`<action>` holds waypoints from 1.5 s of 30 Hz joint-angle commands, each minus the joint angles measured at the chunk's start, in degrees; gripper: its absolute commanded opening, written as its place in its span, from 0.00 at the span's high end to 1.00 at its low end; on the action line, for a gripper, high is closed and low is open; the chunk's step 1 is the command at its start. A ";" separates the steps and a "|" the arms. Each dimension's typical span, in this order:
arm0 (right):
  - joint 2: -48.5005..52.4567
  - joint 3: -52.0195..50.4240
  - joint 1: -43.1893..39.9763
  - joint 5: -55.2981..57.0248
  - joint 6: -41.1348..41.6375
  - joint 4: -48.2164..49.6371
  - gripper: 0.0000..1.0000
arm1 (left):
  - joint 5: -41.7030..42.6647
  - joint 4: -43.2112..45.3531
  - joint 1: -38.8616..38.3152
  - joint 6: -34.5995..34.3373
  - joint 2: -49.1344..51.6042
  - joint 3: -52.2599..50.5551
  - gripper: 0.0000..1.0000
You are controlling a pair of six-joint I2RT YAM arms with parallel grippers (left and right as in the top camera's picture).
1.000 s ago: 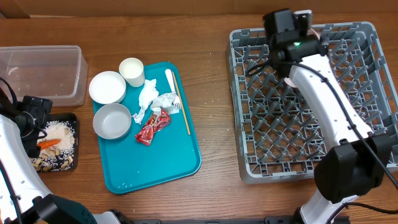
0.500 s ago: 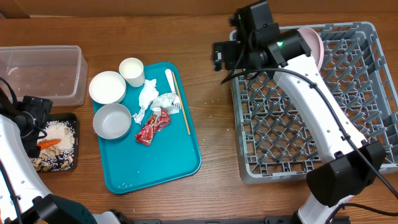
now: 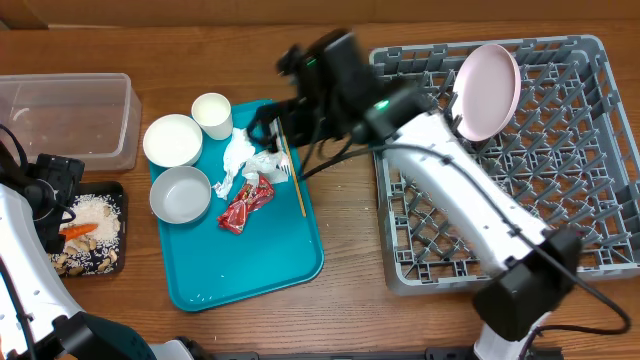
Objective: Sort waste into correct bins and load items into the dishwasher rack
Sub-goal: 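Release the plate and move the right gripper back to the teal tray, then lower the right gripper onto the front white bowl's rim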
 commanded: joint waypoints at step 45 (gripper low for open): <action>23.98 -0.42 20.37 20.50 4.79 22.75 0.30 | -0.57 0.09 -0.02 1.11 0.28 0.11 0.00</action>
